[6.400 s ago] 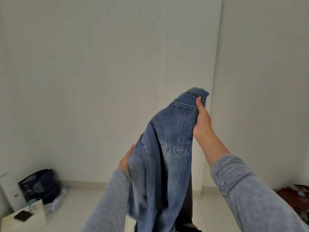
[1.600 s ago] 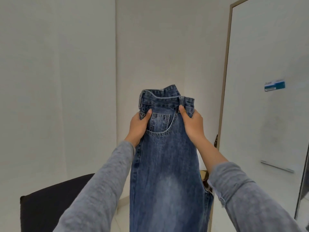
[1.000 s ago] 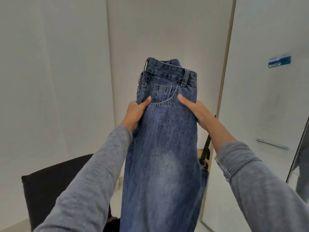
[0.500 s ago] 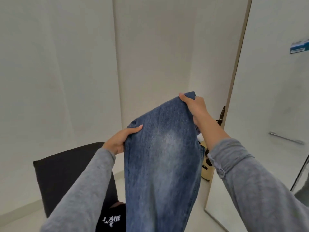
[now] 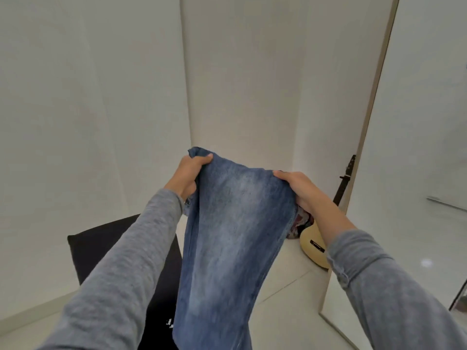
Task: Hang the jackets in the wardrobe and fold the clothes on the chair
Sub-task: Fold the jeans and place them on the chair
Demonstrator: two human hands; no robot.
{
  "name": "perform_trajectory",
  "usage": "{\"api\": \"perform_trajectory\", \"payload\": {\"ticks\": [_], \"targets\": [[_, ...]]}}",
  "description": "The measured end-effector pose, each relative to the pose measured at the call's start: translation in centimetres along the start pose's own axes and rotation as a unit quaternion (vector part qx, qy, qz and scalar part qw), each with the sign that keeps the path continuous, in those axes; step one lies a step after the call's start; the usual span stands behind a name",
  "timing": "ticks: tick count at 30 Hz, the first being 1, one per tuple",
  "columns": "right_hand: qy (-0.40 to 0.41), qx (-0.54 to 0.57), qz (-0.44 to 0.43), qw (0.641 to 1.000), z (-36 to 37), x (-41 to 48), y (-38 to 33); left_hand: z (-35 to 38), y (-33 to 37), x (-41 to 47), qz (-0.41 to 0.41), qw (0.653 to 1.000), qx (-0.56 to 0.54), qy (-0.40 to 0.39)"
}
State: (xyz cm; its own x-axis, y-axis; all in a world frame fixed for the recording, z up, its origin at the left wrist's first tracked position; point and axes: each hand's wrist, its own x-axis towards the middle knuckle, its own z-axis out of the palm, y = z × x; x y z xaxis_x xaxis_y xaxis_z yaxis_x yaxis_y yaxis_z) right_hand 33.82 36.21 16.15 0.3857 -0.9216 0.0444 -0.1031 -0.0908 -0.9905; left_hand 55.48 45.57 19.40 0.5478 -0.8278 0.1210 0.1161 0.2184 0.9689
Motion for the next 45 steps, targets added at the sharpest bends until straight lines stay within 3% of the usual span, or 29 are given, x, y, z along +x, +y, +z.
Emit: {"api": "perform_trajectory", "payload": {"ticks": [3,7,9,14,18,21,23,24,26,29,34,37,39,42,45], "targets": [[0.029,0.064,-0.016,0.997,1.0,0.2,-1.3,-1.6,0.8,-0.5,-0.002,1.000,0.000,-0.016],[0.037,0.206,-0.055,0.976,2.2,0.6,-3.8,-4.1,2.2,-2.2,0.039,0.992,-0.049,-0.109],[0.022,0.224,-0.077,0.971,2.8,1.0,-4.2,-5.1,0.9,-3.2,0.009,0.991,-0.035,-0.127],[-0.029,0.079,-0.129,0.988,4.3,0.8,-2.3,-5.9,-2.8,-2.9,-0.011,1.000,0.001,-0.019],[0.013,0.123,-0.176,0.977,3.4,0.6,-2.3,-4.8,-1.9,-2.2,-0.009,0.993,-0.120,0.000],[0.011,0.093,-0.063,0.994,2.2,0.5,0.9,-3.2,-0.2,-2.1,0.023,0.989,-0.143,-0.011],[-0.094,0.072,0.075,0.990,2.8,-0.2,5.2,-2.4,0.1,-2.3,0.037,0.989,-0.141,-0.030],[-0.140,0.087,0.106,0.981,3.7,-0.8,6.9,-2.1,0.0,-2.4,0.042,0.988,-0.139,-0.044],[-0.148,0.177,0.113,0.966,5.7,-1.3,9.0,-2.2,-0.5,-2.7,0.048,0.991,-0.109,-0.068],[-0.081,0.260,0.069,0.960,7.0,-0.5,8.3,-3.8,-0.2,-2.7,0.067,0.997,0.004,-0.046],[-0.067,0.210,0.000,0.975,7.2,0.6,4.6,-9.5,-0.1,-0.1,0.054,0.985,0.142,0.086],[-0.057,0.208,-0.030,0.976,7.6,0.7,2.5,-10.7,-0.3,0.1,0.061,0.976,0.176,0.110],[-0.057,0.228,-0.043,0.971,7.9,0.8,1.5,-11.0,0.0,-0.1,0.052,0.983,0.135,0.109],[-0.030,0.283,-0.051,0.957,8.4,0.7,0.8,-11.7,-1.6,-1.3,0.030,0.997,-0.071,0.024],[-0.004,0.301,-0.038,0.953,8.4,0.8,1.3,-11.6,-6.1,-2.7,-0.071,0.996,-0.048,-0.020]]}}
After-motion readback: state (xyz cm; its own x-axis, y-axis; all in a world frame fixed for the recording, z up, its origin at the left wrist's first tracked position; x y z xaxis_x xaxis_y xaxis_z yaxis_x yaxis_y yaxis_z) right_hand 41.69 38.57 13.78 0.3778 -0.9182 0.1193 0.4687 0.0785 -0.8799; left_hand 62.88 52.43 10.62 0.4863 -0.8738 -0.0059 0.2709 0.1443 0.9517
